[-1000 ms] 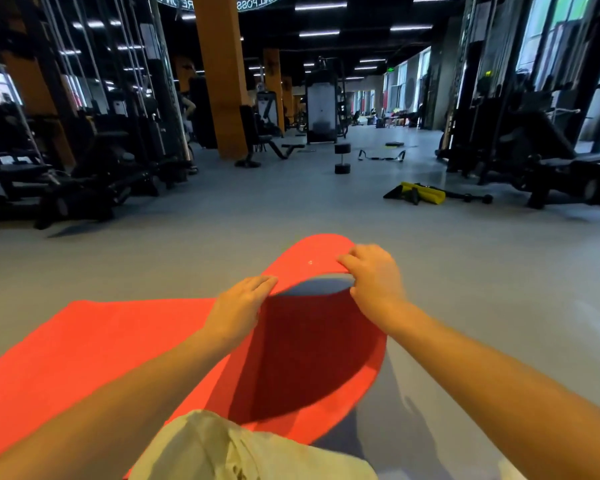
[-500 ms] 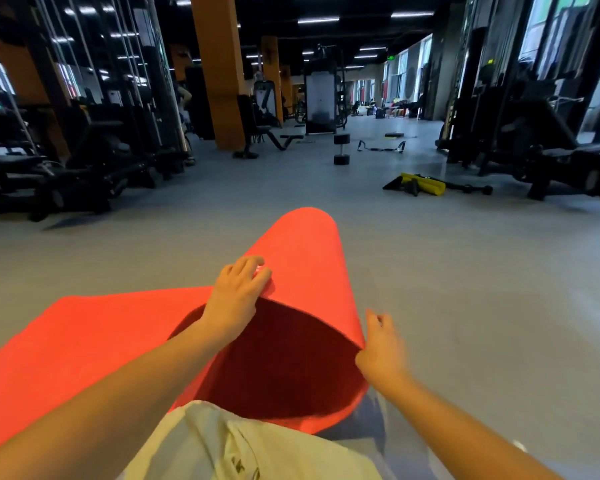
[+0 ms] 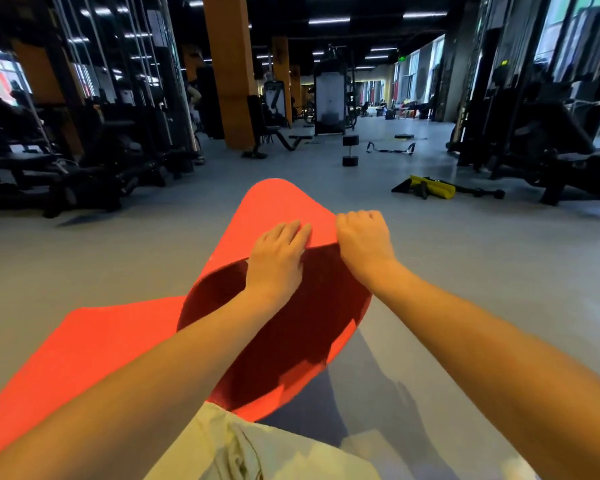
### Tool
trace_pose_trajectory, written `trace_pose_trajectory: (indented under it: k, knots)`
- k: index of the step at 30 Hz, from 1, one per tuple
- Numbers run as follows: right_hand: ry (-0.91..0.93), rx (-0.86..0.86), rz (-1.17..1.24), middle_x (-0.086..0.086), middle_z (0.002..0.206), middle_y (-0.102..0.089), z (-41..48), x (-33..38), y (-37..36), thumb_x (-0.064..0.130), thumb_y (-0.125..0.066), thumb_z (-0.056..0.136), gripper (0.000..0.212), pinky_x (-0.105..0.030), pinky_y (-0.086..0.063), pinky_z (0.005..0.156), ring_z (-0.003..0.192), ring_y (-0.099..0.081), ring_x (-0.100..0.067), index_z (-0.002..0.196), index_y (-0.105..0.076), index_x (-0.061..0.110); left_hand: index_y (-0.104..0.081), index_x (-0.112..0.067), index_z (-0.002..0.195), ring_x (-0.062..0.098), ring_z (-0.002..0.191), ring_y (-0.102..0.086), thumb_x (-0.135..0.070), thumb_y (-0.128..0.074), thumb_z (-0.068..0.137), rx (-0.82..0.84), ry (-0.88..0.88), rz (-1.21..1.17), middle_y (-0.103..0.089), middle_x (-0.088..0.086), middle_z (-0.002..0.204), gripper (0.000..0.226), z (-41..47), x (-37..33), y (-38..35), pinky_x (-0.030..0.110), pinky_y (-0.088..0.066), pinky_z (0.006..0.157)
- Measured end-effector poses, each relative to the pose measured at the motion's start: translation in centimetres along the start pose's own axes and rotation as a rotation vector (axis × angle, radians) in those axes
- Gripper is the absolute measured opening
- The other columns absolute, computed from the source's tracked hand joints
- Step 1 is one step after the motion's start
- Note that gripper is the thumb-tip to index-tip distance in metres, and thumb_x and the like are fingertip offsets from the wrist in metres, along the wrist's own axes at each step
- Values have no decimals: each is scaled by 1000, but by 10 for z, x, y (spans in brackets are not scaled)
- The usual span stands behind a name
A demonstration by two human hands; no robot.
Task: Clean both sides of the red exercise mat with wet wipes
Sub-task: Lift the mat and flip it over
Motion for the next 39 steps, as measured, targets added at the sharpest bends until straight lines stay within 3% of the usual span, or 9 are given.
trace_pose_trajectory:
  k: [3, 7, 11, 15, 22, 26, 28, 31, 39]
  knots:
    - [-25, 20, 142, -10, 69, -56, -16, -2, -8, -3, -69, 52, 31, -35, -31, 52, 62, -57, -35, 77, -58, 11, -73, -11, 116, 33, 102, -69, -1, -65, 73, -44, 72, -53, -73, 8, 113, 45, -4, 11, 0, 42, -57, 80]
    - [-452, 602, 433, -11, 109, -66, -124, -7, -89, 17, -63, 73, 45, -42, -56, 81, 103, -65, -36, 118, -59, 18, -73, -18, 107, 31, 99, -68, 1, -66, 76, 130, 169, -34, -70, 4, 102, 37, -26, 42, -8, 43, -53, 73]
    - [-620, 859, 542, -10, 88, -72, -167, -21, -122, 14, -49, 71, 34, -36, -58, 71, 88, -71, -32, 98, -70, 12, -65, -20, 105, 32, 102, -64, -3, -62, 81, 286, 201, 38, -63, 3, 103, 29, -51, 60, -11, 45, -50, 74]
    - [-460, 614, 256, -15, 103, -71, -106, -28, -77, 7, -53, 83, 22, -37, -54, 76, 98, -68, -36, 98, -68, 9, -54, -14, 112, 36, 103, -61, -6, -64, 78, 349, 210, 133, -58, 9, 111, 37, -53, 46, -17, 47, -47, 77]
    - [-202, 100, 309, -9, 103, -63, -27, -7, -26, 1, -54, 77, 37, -39, -43, 62, 95, -62, -37, 111, -62, 13, -72, -17, 125, 34, 103, -68, 1, -65, 83, -48, 291, -112, -71, 4, 118, 46, -16, 46, 5, 42, -55, 77]
    - [-496, 426, 631, -10, 128, -63, -84, -11, -82, 6, -59, 77, 65, -43, -53, 92, 115, -62, -33, 140, -53, 19, -76, -20, 120, 30, 102, -71, 1, -66, 82, 27, 297, -93, -74, 3, 114, 44, -20, 59, 2, 40, -55, 77]
    - [-622, 549, 675, -10, 115, -71, -108, -16, -105, 3, -53, 75, 60, -42, -57, 85, 102, -68, -32, 130, -63, 24, -75, -22, 122, 28, 107, -71, 0, -67, 81, 61, 249, -84, -74, 1, 118, 47, -28, 53, -3, 40, -56, 81]
    - [-661, 423, 622, -8, 85, -74, -94, -34, -93, 5, -45, 65, 51, -43, -59, 70, 82, -71, -34, 103, -73, 24, -74, -20, 127, 26, 116, -69, 4, -69, 77, 49, 199, -111, -72, 0, 127, 56, -37, 41, -5, 38, -57, 88]
    - [-165, -17, 259, -10, 95, -66, 47, -57, 43, 0, -55, 75, 38, -42, -52, 66, 83, -62, -39, 108, -65, 17, -69, -16, 134, 30, 117, -66, 10, -58, 79, -182, 249, -224, -68, 3, 133, 62, 4, 74, 22, 42, -56, 93]
Point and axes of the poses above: each hand's wrist, its own z-axis towards the middle knuckle, its own y-axis out of the back of the hand, x = y × z, the point moved 6 cm from there along z, towards the middle knuckle
